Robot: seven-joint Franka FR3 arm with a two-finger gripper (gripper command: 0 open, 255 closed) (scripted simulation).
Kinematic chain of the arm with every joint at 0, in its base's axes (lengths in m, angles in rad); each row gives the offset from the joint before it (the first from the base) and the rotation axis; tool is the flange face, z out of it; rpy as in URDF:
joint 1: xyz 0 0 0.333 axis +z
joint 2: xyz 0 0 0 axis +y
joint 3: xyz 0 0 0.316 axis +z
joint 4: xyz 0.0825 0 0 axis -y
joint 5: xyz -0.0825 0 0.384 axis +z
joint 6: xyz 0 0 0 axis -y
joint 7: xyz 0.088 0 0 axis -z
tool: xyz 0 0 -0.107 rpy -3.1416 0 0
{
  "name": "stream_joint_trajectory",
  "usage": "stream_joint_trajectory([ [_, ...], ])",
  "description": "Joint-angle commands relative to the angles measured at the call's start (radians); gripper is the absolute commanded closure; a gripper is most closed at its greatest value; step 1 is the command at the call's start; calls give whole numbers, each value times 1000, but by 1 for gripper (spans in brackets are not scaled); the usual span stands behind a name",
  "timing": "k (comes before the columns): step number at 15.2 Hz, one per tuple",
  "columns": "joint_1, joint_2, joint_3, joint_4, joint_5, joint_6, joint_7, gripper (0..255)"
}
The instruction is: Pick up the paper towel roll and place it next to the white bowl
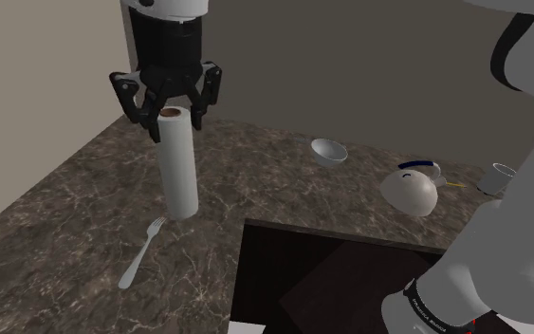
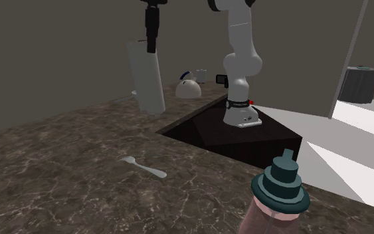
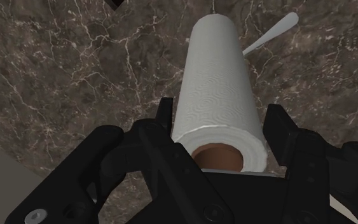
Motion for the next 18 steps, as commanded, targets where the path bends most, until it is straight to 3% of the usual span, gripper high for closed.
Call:
stream_joint_trajectory([
  [1, 5, 6, 2, 35, -3, -30, -1, 255],
  [11, 43, 61, 8, 239, -38, -190, -2, 255],
  [18, 97, 132, 11, 432, -88, -323, -1, 255],
])
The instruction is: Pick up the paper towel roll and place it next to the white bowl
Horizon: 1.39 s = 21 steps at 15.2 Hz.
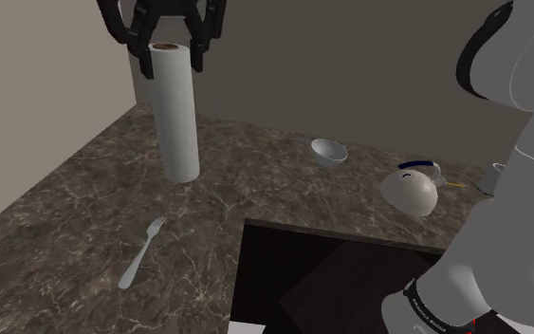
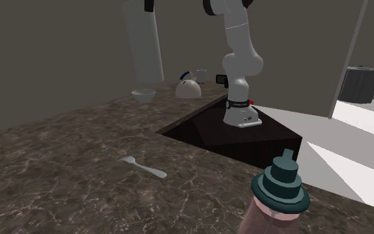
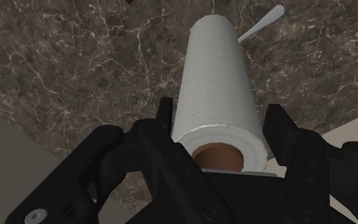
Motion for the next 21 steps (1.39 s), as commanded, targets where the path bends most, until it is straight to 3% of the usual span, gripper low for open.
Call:
stream_joint_trajectory([
  [1, 22, 28, 0, 66, -20, -43, 0, 255],
  [3, 45, 55, -1, 131, -40, -83, -1, 255],
  [7, -124, -140, -17, -120, 90, 16, -103, 255],
  [11, -225, -297, -73, -291, 190, 74, -228, 255],
  [16, -294, -446, -170, -446, 267, 115, -383, 255],
  [21, -335, -551, -271, -558, 302, 137, -527, 255],
])
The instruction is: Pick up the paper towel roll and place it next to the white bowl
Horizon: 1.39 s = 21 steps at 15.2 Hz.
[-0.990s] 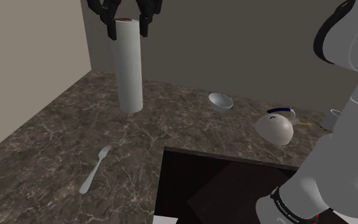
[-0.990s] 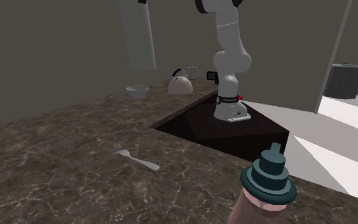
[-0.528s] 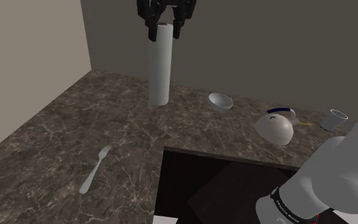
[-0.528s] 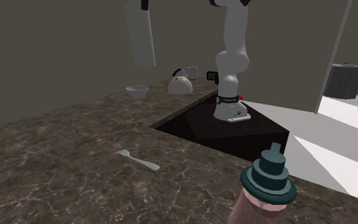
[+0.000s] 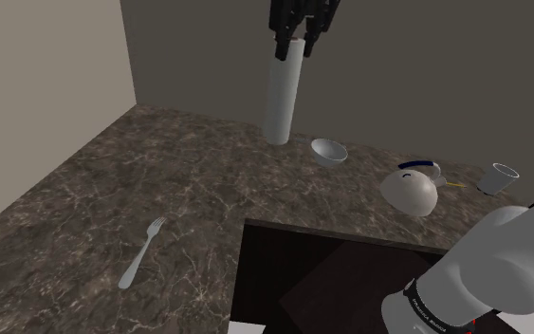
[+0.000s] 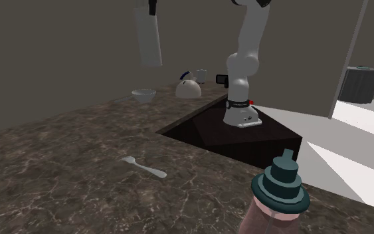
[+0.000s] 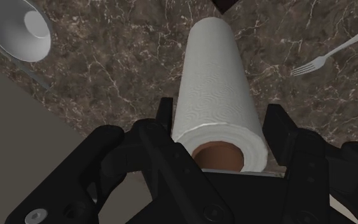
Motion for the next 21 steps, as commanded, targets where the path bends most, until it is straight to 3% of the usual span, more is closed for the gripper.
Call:
stream_joint_trajectory([
  [1, -16, -42, -41, -47, 11, 11, -60, 255],
  [11, -87, -139, -231, -158, 1, 34, -321, 255],
  [21, -162, -123, -410, -152, -36, 53, -569, 255],
])
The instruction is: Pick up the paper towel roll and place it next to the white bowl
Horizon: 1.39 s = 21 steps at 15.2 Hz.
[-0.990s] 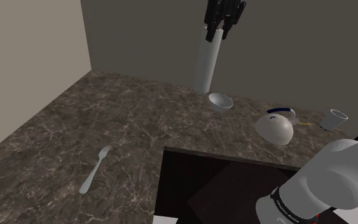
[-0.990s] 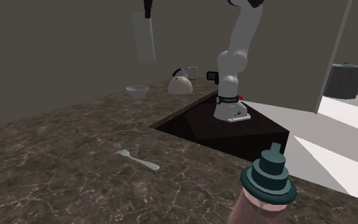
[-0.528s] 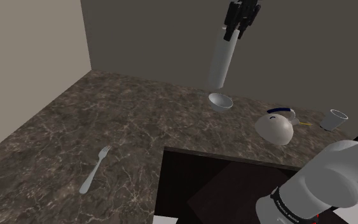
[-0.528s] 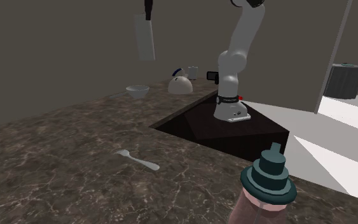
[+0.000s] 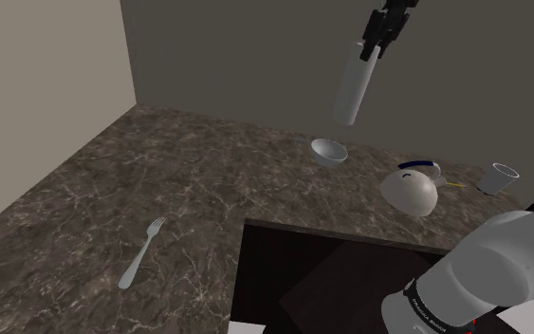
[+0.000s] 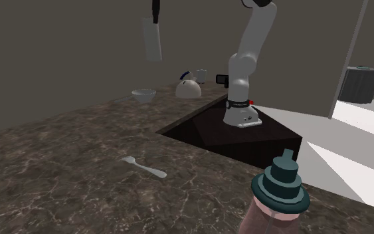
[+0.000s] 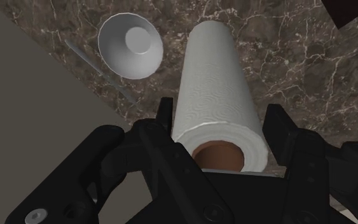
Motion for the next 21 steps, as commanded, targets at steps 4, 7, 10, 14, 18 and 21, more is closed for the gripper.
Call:
stream_joint_trajectory([
  [4, -38, 40, -87, 43, -13, 3, -125, 255],
  [7, -61, 79, -139, 82, -14, 6, -199, 255],
  [10, -84, 128, -190, 132, -10, 7, -274, 255],
  [14, -118, 209, -257, 219, 8, 3, -376, 255],
  [18, -160, 311, -321, 333, 44, -12, -480, 255],
  [21, -201, 404, -366, 440, 86, -34, -560, 255],
])
